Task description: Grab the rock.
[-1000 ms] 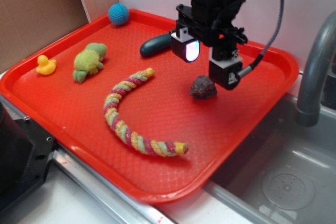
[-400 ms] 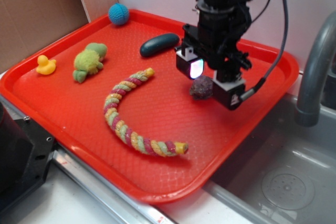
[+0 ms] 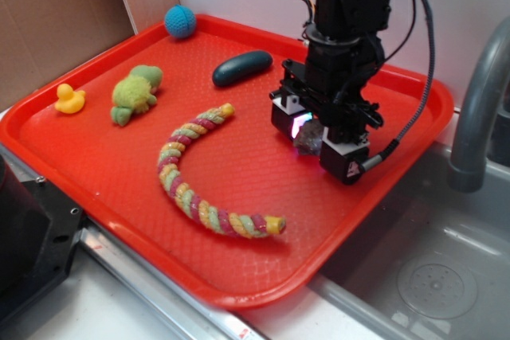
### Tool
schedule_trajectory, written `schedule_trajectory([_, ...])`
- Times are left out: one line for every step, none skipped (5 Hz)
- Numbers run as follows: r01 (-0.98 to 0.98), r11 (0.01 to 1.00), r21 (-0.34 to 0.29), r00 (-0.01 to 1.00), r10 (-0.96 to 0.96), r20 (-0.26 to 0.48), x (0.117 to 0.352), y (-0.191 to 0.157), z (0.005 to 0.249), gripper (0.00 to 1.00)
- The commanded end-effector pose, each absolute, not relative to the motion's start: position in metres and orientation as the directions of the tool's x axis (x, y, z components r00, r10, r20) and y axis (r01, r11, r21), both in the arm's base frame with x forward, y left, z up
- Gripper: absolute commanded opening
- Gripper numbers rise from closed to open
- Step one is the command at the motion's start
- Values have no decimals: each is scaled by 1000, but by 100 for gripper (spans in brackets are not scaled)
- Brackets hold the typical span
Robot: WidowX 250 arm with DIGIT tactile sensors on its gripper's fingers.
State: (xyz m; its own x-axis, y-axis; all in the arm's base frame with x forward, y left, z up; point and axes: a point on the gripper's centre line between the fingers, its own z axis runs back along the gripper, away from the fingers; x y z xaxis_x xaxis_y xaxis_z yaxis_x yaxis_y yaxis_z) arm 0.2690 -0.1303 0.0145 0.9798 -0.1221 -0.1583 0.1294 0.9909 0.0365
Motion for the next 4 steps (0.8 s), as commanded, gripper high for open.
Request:
schedule_trajectory([122,992,25,987,-119,-112,266,-121,40,0])
schedule_trajectory([-5,996,88,1000,6,-21,234,-118,90,0])
schedule_trajectory([-67,997,37,996,65,67,196,-95,136,0])
schedule_trajectory([-65,997,-30,995,67,68,184,-77,185,0])
